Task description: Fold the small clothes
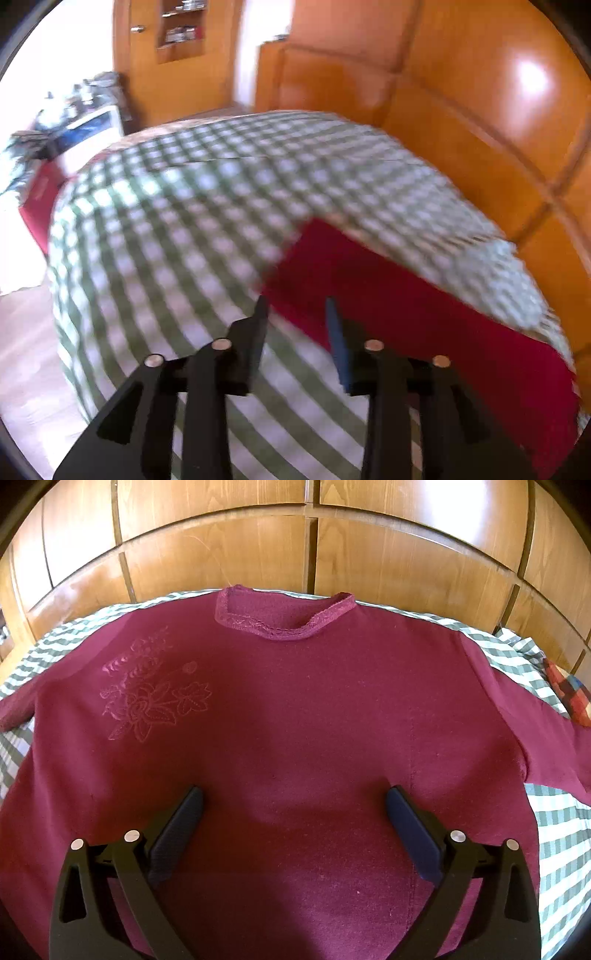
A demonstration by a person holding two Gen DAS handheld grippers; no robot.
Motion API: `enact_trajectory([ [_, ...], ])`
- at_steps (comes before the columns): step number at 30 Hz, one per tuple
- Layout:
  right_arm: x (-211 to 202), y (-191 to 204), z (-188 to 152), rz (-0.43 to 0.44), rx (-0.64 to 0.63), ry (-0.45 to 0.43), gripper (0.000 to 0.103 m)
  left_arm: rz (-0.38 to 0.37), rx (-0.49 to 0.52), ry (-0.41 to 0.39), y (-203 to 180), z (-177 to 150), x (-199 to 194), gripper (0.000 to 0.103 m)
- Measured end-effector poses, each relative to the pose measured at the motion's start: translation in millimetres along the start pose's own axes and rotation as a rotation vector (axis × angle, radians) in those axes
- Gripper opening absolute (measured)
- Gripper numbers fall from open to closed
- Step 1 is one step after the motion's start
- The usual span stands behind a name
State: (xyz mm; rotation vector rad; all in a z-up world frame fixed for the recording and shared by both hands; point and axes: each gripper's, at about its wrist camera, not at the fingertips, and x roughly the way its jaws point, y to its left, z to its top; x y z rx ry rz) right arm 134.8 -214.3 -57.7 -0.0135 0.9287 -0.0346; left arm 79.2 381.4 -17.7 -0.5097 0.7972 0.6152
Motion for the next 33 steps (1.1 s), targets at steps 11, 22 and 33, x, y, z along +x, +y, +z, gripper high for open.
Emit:
enact_trajectory([
  [11, -3.8, -5.9, 1.6, 0.041, 0.015, 0.017, 0.098, -0.556, 0.525, 0.131, -173.0, -195.8, -102.8, 0.044],
  [22, -55.0, -103.2, -55.5, -0.013, 0.139, 0.037, 0.098, -0.556, 0.658, 0.158, -159.8, -268.3, -114.7, 0.045],
  [33, -105.2, -237.4, -115.6, -0.058, 0.54, 0.03, 0.096, -0.526, 0.642, 0.154, -155.8, -268.8, -128.8, 0.048],
])
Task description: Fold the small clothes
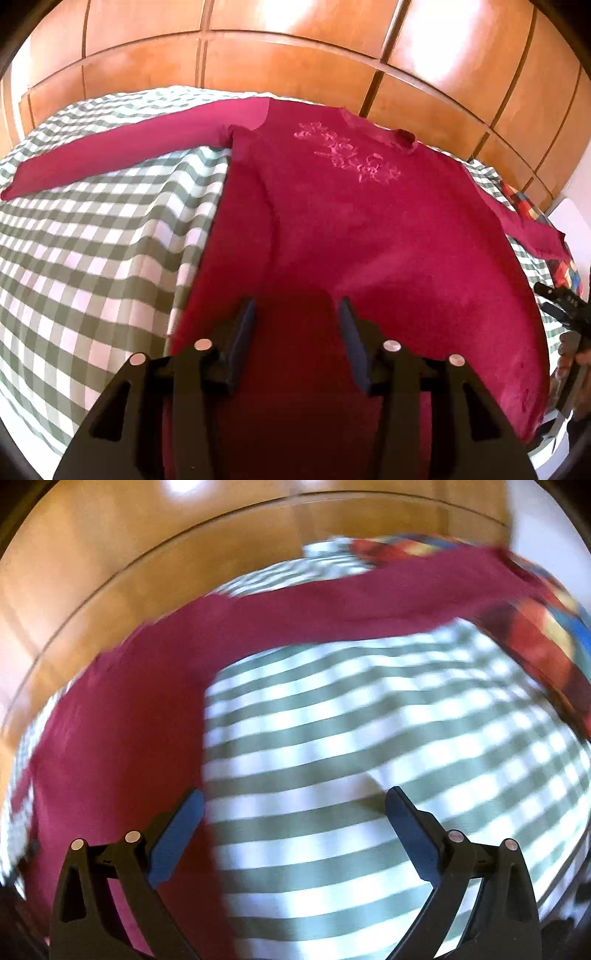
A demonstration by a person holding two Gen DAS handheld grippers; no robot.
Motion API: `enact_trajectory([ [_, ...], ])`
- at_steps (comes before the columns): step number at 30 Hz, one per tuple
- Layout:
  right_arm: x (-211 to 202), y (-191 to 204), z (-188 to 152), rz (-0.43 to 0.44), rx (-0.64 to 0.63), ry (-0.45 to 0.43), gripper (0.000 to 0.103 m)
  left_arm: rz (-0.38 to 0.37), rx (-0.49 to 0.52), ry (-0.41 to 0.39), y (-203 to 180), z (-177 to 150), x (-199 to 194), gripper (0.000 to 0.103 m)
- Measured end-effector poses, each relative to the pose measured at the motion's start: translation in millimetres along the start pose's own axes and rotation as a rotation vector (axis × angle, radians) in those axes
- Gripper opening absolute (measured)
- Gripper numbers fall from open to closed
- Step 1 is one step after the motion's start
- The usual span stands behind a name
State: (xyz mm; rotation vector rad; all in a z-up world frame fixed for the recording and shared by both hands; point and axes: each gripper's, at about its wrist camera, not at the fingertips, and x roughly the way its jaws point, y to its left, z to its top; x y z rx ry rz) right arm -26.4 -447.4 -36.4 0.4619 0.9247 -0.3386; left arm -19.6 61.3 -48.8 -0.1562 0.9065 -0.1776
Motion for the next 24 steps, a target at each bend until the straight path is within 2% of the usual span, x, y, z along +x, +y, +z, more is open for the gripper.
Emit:
enact_trajectory([
  [2, -4.2, -28.1, 18.0, 0.006, 0.111, -0.028, 0.082, 0.011, 0.021, -0.009, -8.4, 3.0, 0.5, 0.056],
  [4, -11.1, -50.9, 35.7, -0.02, 0.184, -0.075, 0.075, 0.01, 0.043, -0.019, -16.6, 4.2, -1.0, 0.062],
  [5, -13.9, -61.3, 45.1, -0.036, 0.214, -0.097, 0.07, 0.009, 0.061, -0.022, -21.9, 4.1, -0.9, 0.069],
  [7, -19.3, -88.3, 68.4, -0.055, 0.296, -0.144, 0.065, 0.013, 0.082, -0.024, -28.3, 2.8, 0.6, 0.075],
  [9, -21.4, -110.0, 87.2, -0.068, 0.365, -0.174, 0.06, 0.012, 0.086, -0.001, -30.9, 1.0, 6.6, 0.076],
  [11, -18.3, -131.9, 106.7, -0.088, 0.424, -0.187, 0.058, 0.02, 0.078, 0.012, -31.0, -1.0, 12.1, 0.081],
  [13, -11.7, -148.6, 124.2, -0.106, 0.471, -0.189, 0.049, 0.028, 0.083, 0.008, -32.7, -1.9, 14.3, 0.085],
  [14, -8.1, -156.6, 131.3, -0.109, 0.494, -0.186, 0.049, 0.039, 0.089, 0.008, -34.4, -2.0, 15.8, 0.088],
  [19, 9.1, -168.0, 152.9, -0.127, 0.566, -0.168, 0.049, 0.064, 0.074, 0.002, -36.2, -0.6, 21.1, 0.095],
  [22, 16.5, -160.1, 157.2, -0.165, 0.533, -0.166, 0.04, 0.068, 0.067, 0.009, -36.6, 0.4, 24.4, 0.097],
  [24, 12.2, -158.0, 157.8, -0.156, 0.516, -0.16, 0.038, 0.064, 0.066, 0.017, -37.2, 1.8, 25.9, 0.098],
])
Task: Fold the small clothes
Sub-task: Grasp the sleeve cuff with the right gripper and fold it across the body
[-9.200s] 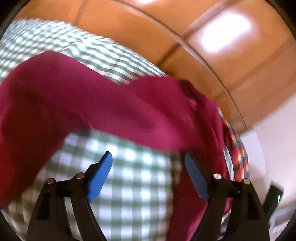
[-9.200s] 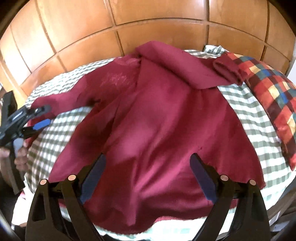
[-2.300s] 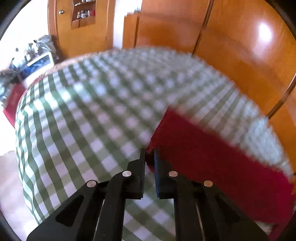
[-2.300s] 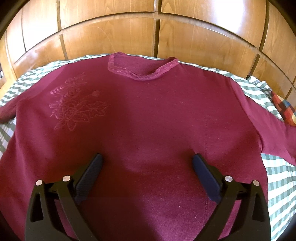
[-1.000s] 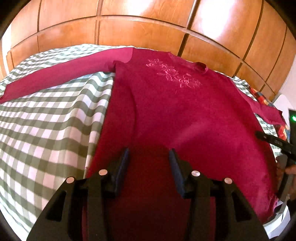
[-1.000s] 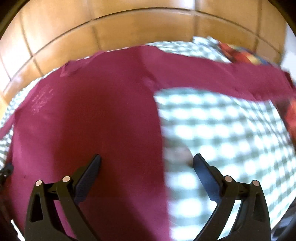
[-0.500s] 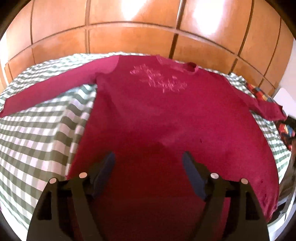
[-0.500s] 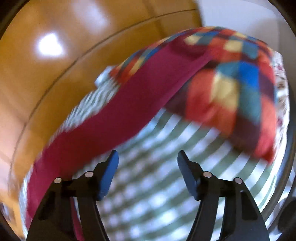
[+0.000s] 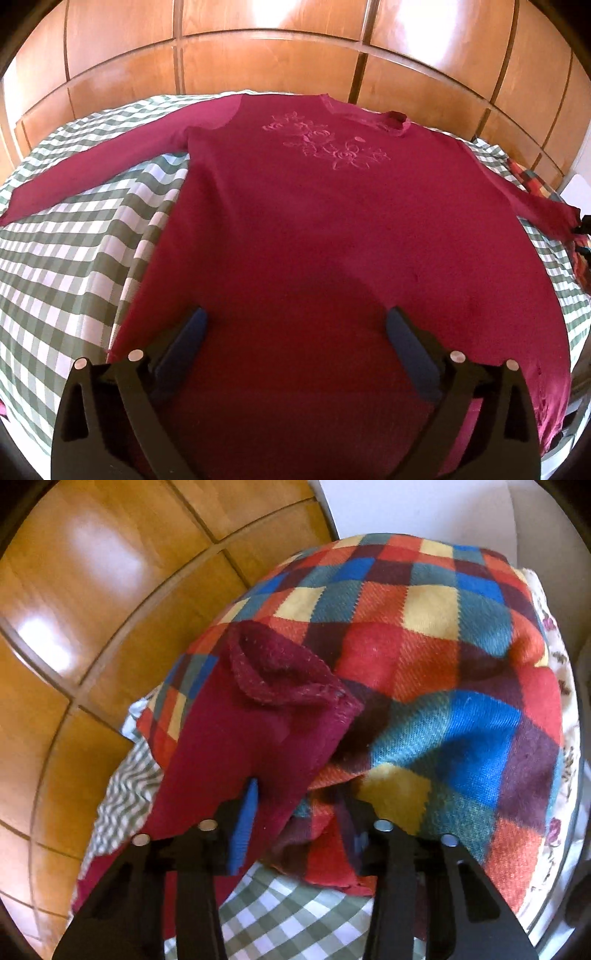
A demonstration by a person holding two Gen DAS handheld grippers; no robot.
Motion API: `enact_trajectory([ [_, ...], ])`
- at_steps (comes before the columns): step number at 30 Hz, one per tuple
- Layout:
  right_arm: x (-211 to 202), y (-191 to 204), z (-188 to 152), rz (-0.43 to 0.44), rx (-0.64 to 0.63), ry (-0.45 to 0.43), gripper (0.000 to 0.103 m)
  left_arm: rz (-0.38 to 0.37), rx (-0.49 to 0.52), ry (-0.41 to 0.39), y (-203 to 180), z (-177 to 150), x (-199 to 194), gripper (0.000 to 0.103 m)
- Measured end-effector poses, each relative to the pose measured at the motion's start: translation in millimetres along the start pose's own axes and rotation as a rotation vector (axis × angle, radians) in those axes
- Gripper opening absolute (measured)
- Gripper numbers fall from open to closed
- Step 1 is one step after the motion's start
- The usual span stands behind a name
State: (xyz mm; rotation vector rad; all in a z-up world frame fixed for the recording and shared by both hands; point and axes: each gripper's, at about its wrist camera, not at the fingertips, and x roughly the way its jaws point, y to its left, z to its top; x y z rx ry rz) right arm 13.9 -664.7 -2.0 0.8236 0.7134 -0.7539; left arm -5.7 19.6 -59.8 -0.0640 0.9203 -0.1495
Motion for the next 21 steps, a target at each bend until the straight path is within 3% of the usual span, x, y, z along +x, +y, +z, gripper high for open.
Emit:
enact_trajectory([
  [3, -19.2, -8.4, 4.2, 0.061, 0.006, 0.001, 0.038, -0.016, -0.001, 0.004, 1.1, 1.0, 0.8, 0.099],
  [7, -42.4, -12.1, 11.7, 0.038, -0.032, -0.085, 0.038, -0.024, -0.001, -0.003, 1.8, -0.3, 0.6, 0.1],
  [12, -4.3, -27.5, 24.5, 0.024, 0.104, 0.013, 0.037, -0.035, 0.003, -0.003, 2.2, 0.7, 0.8, 0.1],
  [13, -1.5, -22.8, 26.8, 0.009, 0.088, 0.011, 0.023, -0.038, 0.0, -0.001, 2.7, 0.8, 0.5, 0.1],
  [15, 0.2, -2.6, 31.2, 0.0, 0.029, 0.014, 0.006, -0.042, -0.002, 0.001, 3.1, 1.1, 0.1, 0.1],
  [17, -9.4, 23.3, 31.4, 0.014, -0.056, -0.008, 0.006, -0.043, -0.001, 0.008, 3.5, 2.1, 0.6, 0.1],
  [21, -35.3, 85.2, 22.8, 0.142, -0.168, -0.018, 0.006, -0.05, -0.018, 0.011, 5.2, 6.8, 0.1, 0.1],
])
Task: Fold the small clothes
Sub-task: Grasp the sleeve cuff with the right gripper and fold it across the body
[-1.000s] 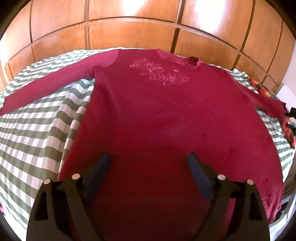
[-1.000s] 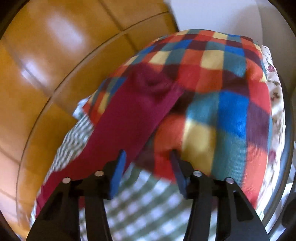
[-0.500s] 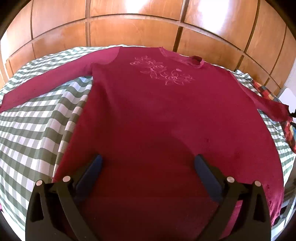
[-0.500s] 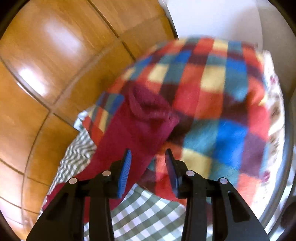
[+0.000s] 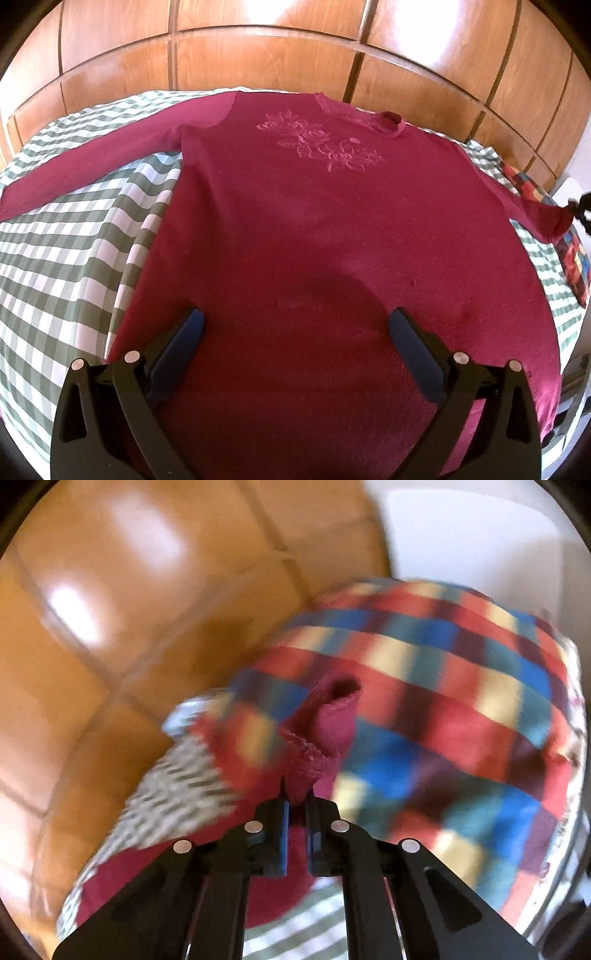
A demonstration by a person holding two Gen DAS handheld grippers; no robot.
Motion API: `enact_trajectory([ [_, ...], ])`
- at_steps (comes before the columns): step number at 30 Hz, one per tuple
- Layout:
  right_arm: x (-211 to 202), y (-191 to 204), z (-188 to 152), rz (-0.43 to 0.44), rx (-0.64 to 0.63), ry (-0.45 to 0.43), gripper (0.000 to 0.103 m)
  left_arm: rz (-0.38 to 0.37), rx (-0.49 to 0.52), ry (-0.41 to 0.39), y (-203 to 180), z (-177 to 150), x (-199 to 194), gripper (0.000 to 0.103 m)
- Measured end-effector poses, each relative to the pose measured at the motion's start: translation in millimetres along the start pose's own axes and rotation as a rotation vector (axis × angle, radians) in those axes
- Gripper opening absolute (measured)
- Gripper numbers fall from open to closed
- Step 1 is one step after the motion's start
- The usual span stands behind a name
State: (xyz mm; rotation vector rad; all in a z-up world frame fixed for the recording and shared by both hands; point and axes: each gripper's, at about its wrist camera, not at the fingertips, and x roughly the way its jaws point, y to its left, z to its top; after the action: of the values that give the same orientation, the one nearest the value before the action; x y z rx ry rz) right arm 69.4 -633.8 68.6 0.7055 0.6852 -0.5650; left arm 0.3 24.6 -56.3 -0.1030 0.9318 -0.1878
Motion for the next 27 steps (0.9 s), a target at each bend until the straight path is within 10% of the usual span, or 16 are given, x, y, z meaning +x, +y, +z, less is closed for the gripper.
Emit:
enact_trajectory([
  [11, -15.0, 241.9, -86.9, 0.442, -0.359, 0.107, 0.006, -0.091, -0.065, -0.074, 15.6, 25.5, -15.1, 0.099],
  [21, 16.9, 382.9, -257.8, 0.544, -0.747, 0.349, 0.006, -0.173, -0.119, -0.096, 31.7, 64.8, -8.7, 0.1],
  [23, 19.9, 382.3, -265.6, 0.574, -0.766, 0.373, 0.017, -0.194, -0.151, -0.087, 36.2, 72.8, -3.7, 0.1],
  [25, 13.0, 372.6, -263.2, 0.59, -0.75, 0.354, 0.059, -0.189, -0.168, -0.077, 37.8, 81.2, 1.5, 0.1],
  [27, 7.6, 355.6, -253.0, 0.597, -0.719, 0.319, 0.061, -0.209, -0.197, -0.078, 41.6, 92.1, 6.8, 0.1],
])
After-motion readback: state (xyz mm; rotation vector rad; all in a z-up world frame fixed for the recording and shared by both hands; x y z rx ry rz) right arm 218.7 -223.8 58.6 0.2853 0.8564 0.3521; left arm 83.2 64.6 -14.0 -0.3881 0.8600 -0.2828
